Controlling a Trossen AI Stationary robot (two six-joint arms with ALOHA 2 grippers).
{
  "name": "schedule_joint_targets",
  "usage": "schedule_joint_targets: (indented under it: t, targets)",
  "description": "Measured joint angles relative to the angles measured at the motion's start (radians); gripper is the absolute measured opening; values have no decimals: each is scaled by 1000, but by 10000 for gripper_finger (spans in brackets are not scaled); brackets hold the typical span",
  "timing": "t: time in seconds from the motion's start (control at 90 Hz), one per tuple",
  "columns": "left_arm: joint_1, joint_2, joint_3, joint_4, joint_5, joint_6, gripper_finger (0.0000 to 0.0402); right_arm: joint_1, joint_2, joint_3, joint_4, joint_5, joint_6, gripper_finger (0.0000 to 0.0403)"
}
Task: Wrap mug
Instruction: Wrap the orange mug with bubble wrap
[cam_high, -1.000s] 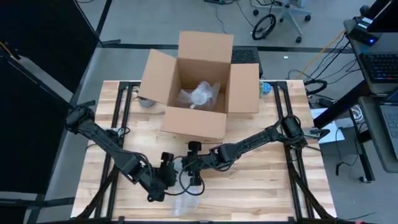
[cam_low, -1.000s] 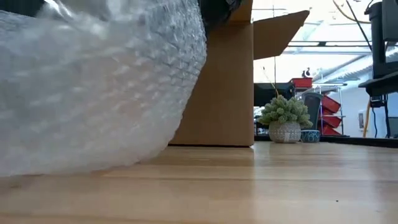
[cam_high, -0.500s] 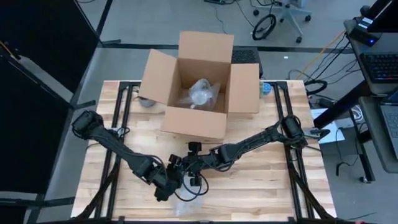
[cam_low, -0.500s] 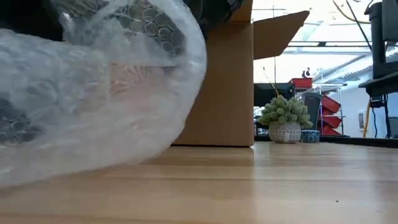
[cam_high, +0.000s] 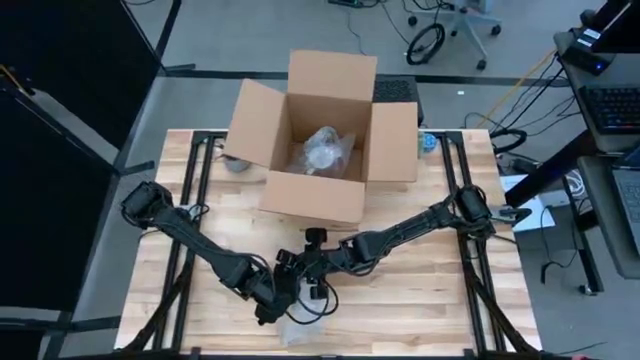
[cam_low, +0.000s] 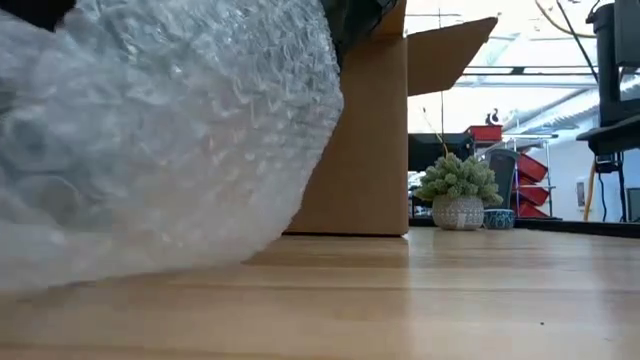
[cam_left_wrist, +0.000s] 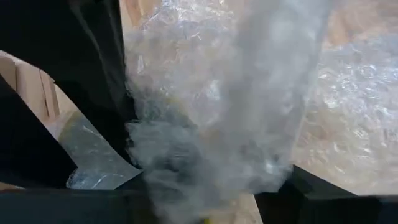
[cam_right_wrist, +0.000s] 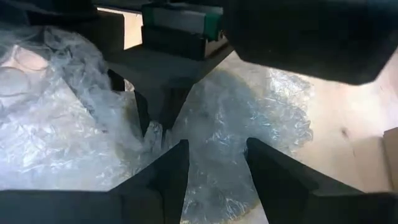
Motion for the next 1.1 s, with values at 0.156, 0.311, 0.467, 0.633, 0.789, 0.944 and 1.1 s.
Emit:
schedule_joint_targets:
  t: [0.156, 0.311, 0.467, 0.633, 0.789, 0.944, 1.1]
  targets:
    - [-8, -2, 0, -6, -12, -9, 138, 7, -61, 0, -84, -1, 1, 153]
    - [-9, -6, 28, -20, -19, -13, 138, 14, -120, 2, -158, 2, 3, 153]
    - [-9, -5, 35, -19, -25, -22, 138, 14, -186, 4, -262, 4, 21, 153]
    - [-9, -5, 36, -16, -32, -38, 138, 37, -223, 4, -445, -14, 130, 153]
    - [-8, -5, 36, -14, -34, -39, 138, 104, -206, -104, -414, -12, 219, 153]
    - [-8, -5, 36, -11, -39, -39, 138, 166, -170, -228, -92, 7, 277, 153]
    - [-8, -5, 37, -10, -42, -40, 138, 180, -121, -240, 153, 83, 222, 153]
